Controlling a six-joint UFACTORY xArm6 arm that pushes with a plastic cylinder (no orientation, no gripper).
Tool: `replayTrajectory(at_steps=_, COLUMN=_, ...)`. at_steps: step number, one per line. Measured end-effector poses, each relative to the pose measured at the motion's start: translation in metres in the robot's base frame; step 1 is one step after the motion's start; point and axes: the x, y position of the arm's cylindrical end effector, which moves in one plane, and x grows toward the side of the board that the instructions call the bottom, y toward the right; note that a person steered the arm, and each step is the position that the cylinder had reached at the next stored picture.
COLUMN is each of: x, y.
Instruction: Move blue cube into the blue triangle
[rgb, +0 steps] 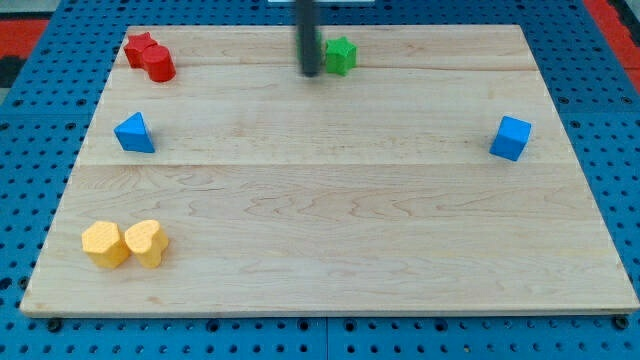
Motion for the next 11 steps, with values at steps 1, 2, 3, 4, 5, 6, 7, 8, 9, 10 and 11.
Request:
replayTrajectory(at_steps=1, x=0.031, y=0.108)
replayTrajectory(at_steps=2, x=0.048, y=0.204)
replayTrajectory(at_steps=3, x=0.079, y=0.265)
replayTrajectory(at_steps=4, x=0.130, y=0.233)
replayTrajectory(at_steps=5, x=0.129, y=0.071)
replayTrajectory(at_steps=6, x=0.095, y=-0.039)
replayTrajectory(at_steps=7, x=0.088, y=0.003)
replayTrajectory(at_steps=8, x=0.053, y=0.003)
replayTrajectory(at_steps=9, x=0.044, y=-0.034)
replayTrajectory(at_steps=10, x=0.100, y=-0.130)
replayTrajectory(at_steps=11, x=0.115, y=-0.189)
